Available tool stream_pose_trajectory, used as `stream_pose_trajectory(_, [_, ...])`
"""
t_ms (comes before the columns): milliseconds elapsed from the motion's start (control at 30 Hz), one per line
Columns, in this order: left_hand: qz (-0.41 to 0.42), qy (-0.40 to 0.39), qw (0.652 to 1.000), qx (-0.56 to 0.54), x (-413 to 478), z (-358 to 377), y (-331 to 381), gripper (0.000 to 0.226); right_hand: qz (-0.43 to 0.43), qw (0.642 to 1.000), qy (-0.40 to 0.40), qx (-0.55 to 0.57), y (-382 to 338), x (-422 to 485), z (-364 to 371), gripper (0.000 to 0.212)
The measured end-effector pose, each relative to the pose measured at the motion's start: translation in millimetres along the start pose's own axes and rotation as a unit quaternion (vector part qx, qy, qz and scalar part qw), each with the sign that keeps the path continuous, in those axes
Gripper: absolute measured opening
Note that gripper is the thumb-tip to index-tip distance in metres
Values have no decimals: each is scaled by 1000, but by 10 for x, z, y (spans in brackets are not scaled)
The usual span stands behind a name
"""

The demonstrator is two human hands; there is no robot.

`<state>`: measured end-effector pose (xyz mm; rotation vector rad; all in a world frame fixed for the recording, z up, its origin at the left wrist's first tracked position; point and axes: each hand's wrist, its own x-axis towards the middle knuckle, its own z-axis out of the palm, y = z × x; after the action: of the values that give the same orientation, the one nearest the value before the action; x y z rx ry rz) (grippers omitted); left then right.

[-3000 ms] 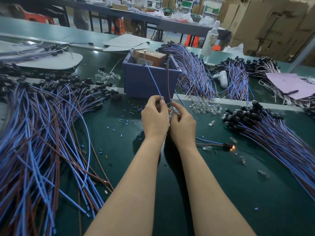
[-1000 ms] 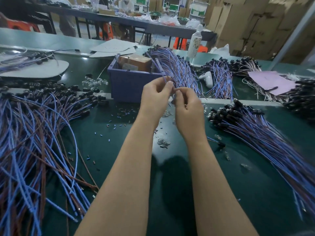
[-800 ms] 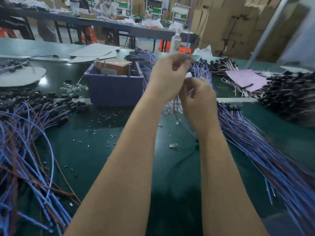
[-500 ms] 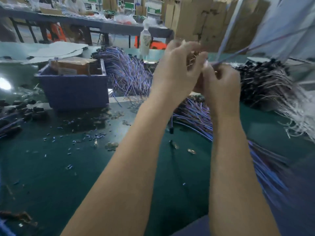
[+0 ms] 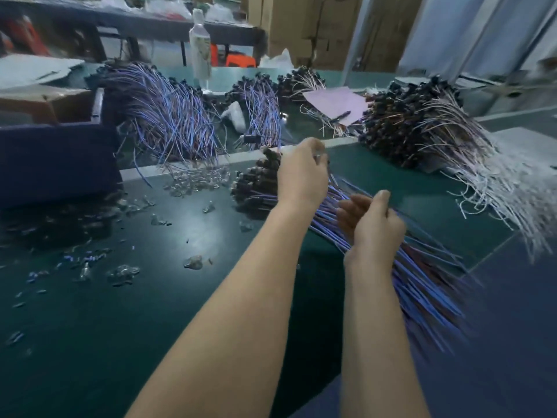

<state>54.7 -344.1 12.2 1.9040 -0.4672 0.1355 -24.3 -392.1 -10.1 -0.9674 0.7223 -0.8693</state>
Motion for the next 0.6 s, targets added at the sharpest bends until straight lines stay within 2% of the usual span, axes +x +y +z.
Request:
stream_pose_trajectory(100, [-21,-79,988,132,35,221,-218,26,109,990,-19,84,96,93,-51,39])
stream_pose_trajectory(233, [-44,-100,981,161,60,323,-378,28,126,979,-13,161,167,119,10,21])
stream_pose_trajectory(367, [-78,-88,993,0,95,157,-346,24,125,972,-2,200,161,45,95,14])
stream_pose_trajectory(433, [-77,-42,993,-78,65,-33,-307,14,126,974,-28,188,189,-51,178,15])
stream_pose_trajectory(500, [-65,16,987,-145,24,-296,-271,12,130,976,-81,156,230,-225,331,19])
stream_pose_trajectory(600, [-40,108,975,-192,-64,-833,-225,10,124,968,-207,70,348,-612,655,28])
